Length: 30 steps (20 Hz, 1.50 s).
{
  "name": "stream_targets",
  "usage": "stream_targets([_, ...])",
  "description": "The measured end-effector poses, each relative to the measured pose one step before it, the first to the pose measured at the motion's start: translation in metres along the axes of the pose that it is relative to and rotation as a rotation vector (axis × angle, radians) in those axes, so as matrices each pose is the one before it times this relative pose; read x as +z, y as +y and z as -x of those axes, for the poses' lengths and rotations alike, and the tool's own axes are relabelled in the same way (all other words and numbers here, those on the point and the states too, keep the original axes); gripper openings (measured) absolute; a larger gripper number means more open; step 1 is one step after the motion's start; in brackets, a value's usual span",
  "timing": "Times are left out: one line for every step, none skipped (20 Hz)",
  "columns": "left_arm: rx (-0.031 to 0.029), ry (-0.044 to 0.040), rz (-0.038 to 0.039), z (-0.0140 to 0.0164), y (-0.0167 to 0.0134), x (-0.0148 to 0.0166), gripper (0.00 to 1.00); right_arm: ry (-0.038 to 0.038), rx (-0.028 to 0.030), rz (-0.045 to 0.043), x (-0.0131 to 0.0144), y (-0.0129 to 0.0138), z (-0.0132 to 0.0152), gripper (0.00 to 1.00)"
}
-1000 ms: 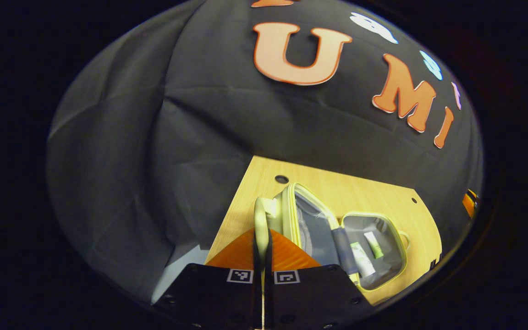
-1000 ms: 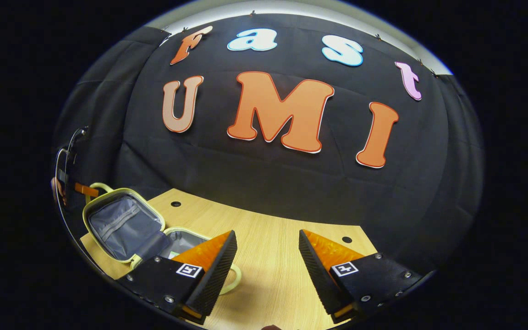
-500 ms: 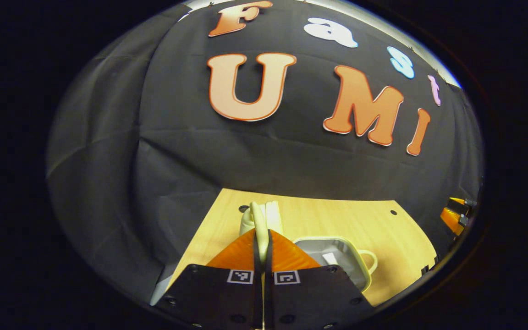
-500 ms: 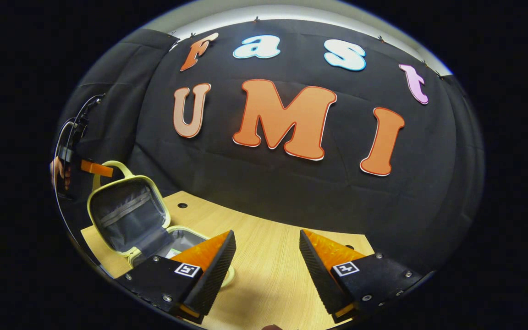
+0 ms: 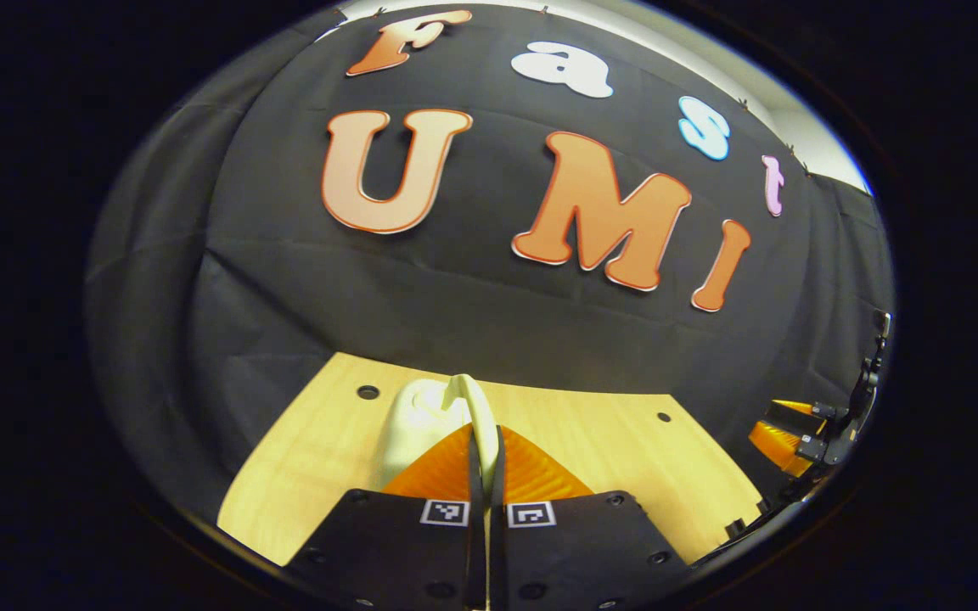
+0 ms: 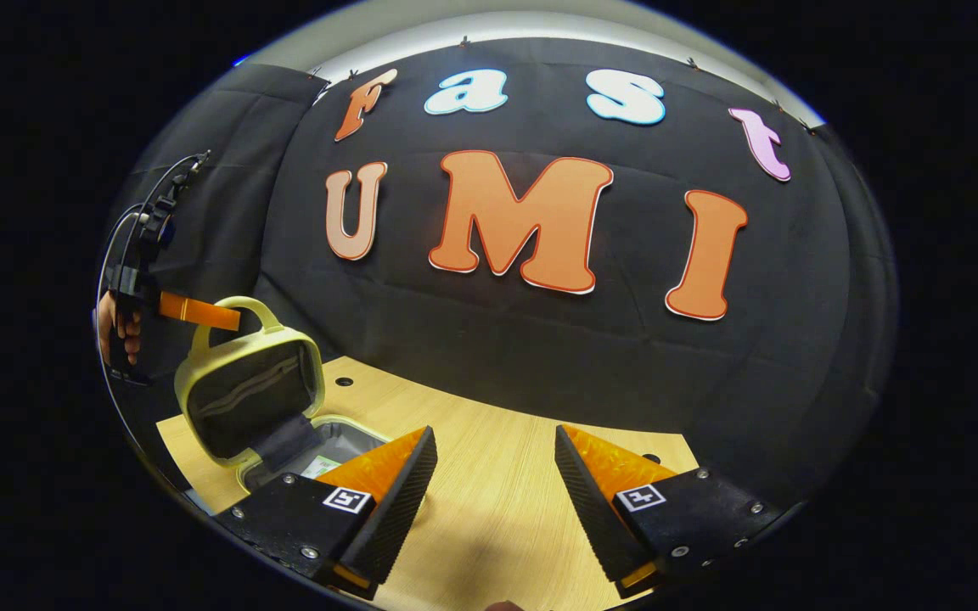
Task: First open the suitcase, pack the skin care products into it, and then close the suitcase.
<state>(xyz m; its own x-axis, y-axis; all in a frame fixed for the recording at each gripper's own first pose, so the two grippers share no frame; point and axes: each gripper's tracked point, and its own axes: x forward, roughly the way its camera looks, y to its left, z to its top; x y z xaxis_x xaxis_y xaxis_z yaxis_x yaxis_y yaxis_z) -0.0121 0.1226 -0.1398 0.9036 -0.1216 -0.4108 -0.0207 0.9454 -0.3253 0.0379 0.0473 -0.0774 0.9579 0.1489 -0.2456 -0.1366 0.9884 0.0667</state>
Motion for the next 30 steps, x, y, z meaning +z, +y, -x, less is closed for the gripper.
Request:
stream_targets([-0.00918, 0.00316, -0.00544, -0.00493, -0.01119, -0.00354, 0.02, -0.00128, 0.0038, -0.00218, -0.00051, -0.00155, -0.00007, 0.9])
stream_targets([-0.018, 0.0074, -0.00151, -0.00452, -0.01222, -0.00566, 0.02, -0.00004, 0.00011, -0.00063, -0.00194, -0.00439, 0.00095, 0.9])
stream_targets([-0.02538, 0.01024, 0.00456, -0.00355, -0.01419, -0.00597, 0.02, -0.00192, 0.00612, -0.00178, -0.00148, -0.00506, 0.00153, 0.9])
stream_targets([-0.02317, 0.01333, 0.00903, -0.00217, -0.01285, -0.00663, 0.02, 0.00168, -0.00147, 0.00219, -0.00205, -0.00507, 0.00189, 0.9])
stream_targets([-0.0165, 0.00462, 0.00654, -0.0028, -0.01079, -0.00637, 0.02, 0.00002, 0.00246, 0.00181, -0.00209, -0.0046, 0.00107, 0.9])
stream_targets([-0.00966, 0.01006, 0.00295, -0.00544, -0.00867, -0.00811, 0.02, 0.00146, -0.0008, 0.0005, -0.00206, -0.00388, 0.00174, 0.9])
stream_targets([-0.00482, 0.00613, -0.00464, -0.00501, -0.00802, -0.00553, 0.02, 0.00192, 0.00047, -0.00171, -0.00191, -0.00537, 0.00155, 0.9])
stream_targets([-0.00094, 0.00645, -0.00512, -0.00412, -0.00605, -0.00502, 0.02, 0.00204, 0.00565, -0.00411, -0.00171, -0.0032, 0.00186, 0.9])
stream_targets([0.00108, 0.01084, -0.00445, -0.00462, -0.00539, -0.00456, 0.02, 0.00248, -0.00225, -0.00273, -0.00247, -0.0049, 0.0024, 0.9])
stream_targets([0.00221, 0.0091, -0.00364, -0.00572, -0.00515, -0.00521, 0.02, 0.00085, 0.00503, -0.00428, -0.00158, -0.00383, 0.00153, 0.9])
stream_targets([0.0031, 0.00202, -0.00139, -0.00364, -0.00641, -0.00482, 0.02, 0.00121, -0.0014, -0.0031, -0.00212, -0.0042, 0.00233, 0.9])
stream_targets([0.00366, 0.01014, 0.0005, -0.00441, -0.00595, -0.00744, 0.02, -0.0021, 0.00448, -0.00379, -0.00142, -0.00295, 0.00206, 0.9])
stream_targets([0.00555, 0.00388, -0.00675, -0.00125, -0.00571, -0.00548, 0.02, -0.00086, 0.00098, -0.00308, -0.00043, -0.00311, 0.00188, 0.9])
stream_targets([-0.00668, 0.01031, 0.00096, -0.0057, -0.00965, -0.00763, 0.03, -0.0022, 0.00263, -0.00248, -0.00042, -0.00286, 0.00125, 0.9])
stream_targets([0.00086, 0.01081, 0.00235, -0.00262, -0.00669, -0.00716, 0.06, -0.00095, 0.00538, -0.0009, -0.00091, -0.00198, 0.00159, 0.9])
stream_targets([-0.02352, 0.00995, 0.00962, -0.00516, -0.01006, -0.00725, 0.11, -0.00183, 0.00013, 0.00034, -0.00067, -0.00278, 0.00136, 0.9])
stream_targets([-0.02152, -0.01136, 0.01828, -0.0017, -0.01136, 0.00264, 0.14, -0.00444, 0.00669, -0.00083, 0.001, -0.00198, 0.00239, 0.9])
stream_targets([-0.00199, -0.02144, 0.00074, -0.00069, -0.00758, 0.00266, 0.17, -0.0044, 0.00051, 0.00095, 0.00089, -0.00122, 0.00024, 0.9])
stream_targets([-0.00869, -0.01488, -0.006, 0.00152, -0.00842, -0.00028, 0.13, -0.00736, 0.00745, -0.00121, 0.0014, -0.00165, 0.00033, 0.89])
stream_targets([0.01311, -0.01907, -0.02063, 0.00065, -0.00347, 0.00411, 0.27, -0.00572, 0.00272, -0.00237, 0.00273, -0.00059, 0.00057, 0.9])
stream_targets([0.00767, -0.01672, -0.02127, 0.00325, -0.00437, 0.00397, 0.41, -0.00804, 0.00891, -0.00296, 0.0024, 0.00125, -0.00091, 0.9])
stream_targets([-0.00332, -0.01408, -0.01915, 0.00083, -0.00557, 0.00345, 0.43, -0.00804, 0.00401, 0.00085, 0.00318, 0.00107, -0.00006, 0.9])
stream_targets([-0.00386, -0.01526, -0.01418, 0.00253, -0.0059, 0.0054, 0.58, -0.01277, 0.00432, 0.00284, 0.00373, 0.00008, -0.00039, 0.9])
stream_targets([-0.00033, -0.01477, -0.01927, 0.00345, -0.00492, 0.00566, 0.75, -0.01323, 0.00039, 0.00424, 0.00469, 0.00042, -0.00012, 0.89])
stream_targets([0.00962, -0.02135, -0.01677, 0.00211, -0.00405, 0.0082, 0.79, -0.01553, -0.00135, 0.00108, 0.00556, 0.00023, -0.00062, 0.89])
stream_targets([0.00612, -0.0249, -0.01249, 0.00222, -0.00288, 0.01034, 0.83, -0.01483, 0.00308, -0.00123, 0.00552, 0.00207, -0.00058, 0.9])
stream_targets([0.01219, -0.02613, -0.00784, 0.00299, -0.00282, 0.00798, 0.9, -0.0166, -0.00248, -0.00129, 0.00497, 0.00046, -0.00141, 0.89])
stream_targets([0.00786, -0.02998, -0.00977, 0.00198, -0.00375, 0.00863, 0.96, -0.02673, -0.00271, -0.00043, 0.00777, 0.00103, -0.0013, 0.94])
stream_targets([0.02628, -0.03632, -0.0156, 0.00286, 0.00049, 0.01108, 0.96, -0.02152, -0.01029, 0.00038, 0.0059, -0.00057, -0.00076, 0.89])
stream_targets([0.03214, -0.03831, -0.01598, 0.00518, 0.00229, 0.00832, 0.97, -0.02446, 0.00175, -0.00317, 0.00575, 0.00166, 0.00077, 0.89])
